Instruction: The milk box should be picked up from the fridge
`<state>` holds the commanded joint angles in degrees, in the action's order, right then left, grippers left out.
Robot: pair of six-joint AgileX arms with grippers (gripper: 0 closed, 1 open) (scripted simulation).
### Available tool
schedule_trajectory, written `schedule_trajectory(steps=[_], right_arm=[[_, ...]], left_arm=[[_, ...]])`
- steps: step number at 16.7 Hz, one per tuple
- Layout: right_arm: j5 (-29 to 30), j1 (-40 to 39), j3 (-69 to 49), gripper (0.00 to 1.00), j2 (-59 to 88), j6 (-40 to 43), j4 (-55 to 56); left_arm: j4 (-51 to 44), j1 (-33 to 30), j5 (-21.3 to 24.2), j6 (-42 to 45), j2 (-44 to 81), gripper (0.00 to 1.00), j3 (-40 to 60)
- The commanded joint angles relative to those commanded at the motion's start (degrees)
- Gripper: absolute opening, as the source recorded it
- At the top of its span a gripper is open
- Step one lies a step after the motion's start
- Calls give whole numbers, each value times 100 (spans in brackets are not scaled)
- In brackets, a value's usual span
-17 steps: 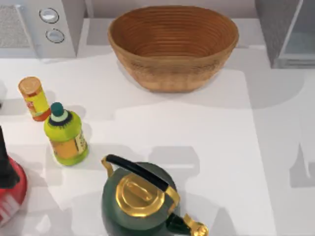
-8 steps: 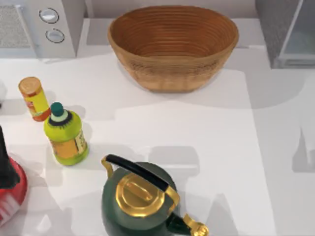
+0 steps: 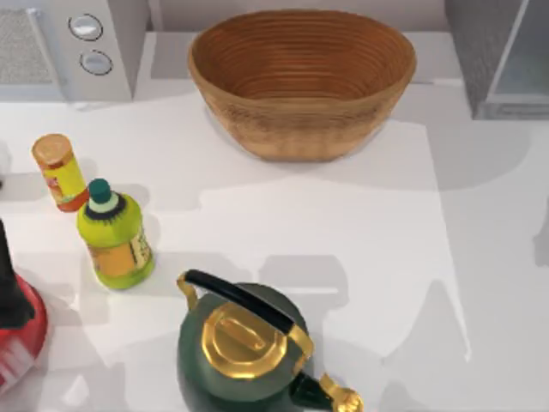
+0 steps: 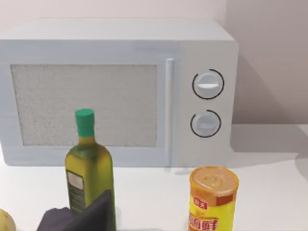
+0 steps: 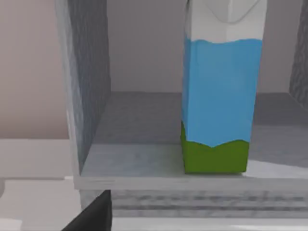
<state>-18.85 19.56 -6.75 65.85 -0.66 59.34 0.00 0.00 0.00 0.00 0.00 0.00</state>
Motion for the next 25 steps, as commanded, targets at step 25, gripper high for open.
schedule_trajectory(steps=[25], right_arm=[[-329,397,-2205,100,4600,-22,2392]], left_arm=[[0,0,0,0,0,100,0]])
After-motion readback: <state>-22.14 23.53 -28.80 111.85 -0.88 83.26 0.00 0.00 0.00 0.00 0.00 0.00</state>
